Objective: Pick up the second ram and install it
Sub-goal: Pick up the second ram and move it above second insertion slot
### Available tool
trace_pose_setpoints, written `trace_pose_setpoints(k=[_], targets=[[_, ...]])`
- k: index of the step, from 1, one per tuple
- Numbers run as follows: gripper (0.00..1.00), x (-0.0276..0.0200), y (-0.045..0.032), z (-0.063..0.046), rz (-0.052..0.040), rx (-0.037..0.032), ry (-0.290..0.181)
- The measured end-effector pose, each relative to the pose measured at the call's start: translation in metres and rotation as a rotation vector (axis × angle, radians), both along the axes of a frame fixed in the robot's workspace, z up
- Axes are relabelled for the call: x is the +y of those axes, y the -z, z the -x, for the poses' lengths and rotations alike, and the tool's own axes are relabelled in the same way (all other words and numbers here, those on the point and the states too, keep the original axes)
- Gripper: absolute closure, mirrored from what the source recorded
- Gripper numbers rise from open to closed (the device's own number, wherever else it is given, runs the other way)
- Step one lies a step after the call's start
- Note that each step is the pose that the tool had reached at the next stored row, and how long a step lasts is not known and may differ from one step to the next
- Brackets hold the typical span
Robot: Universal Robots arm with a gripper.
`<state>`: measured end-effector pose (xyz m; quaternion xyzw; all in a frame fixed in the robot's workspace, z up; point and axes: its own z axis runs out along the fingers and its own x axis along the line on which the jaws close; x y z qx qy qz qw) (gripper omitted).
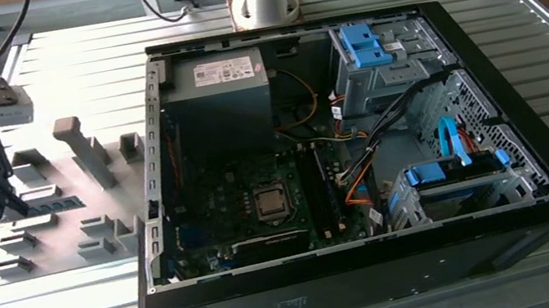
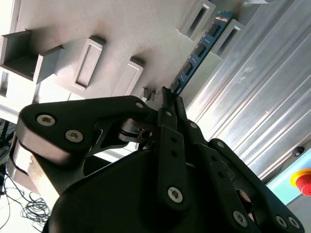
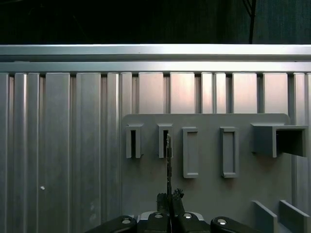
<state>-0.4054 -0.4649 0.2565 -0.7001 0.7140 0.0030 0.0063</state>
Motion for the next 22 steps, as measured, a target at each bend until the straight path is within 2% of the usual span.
trace_pose_setpoints(k=[22], targets=[[0.86,0.0000,-0.0128,0.000,-0.0001,-0.0001,0.000]])
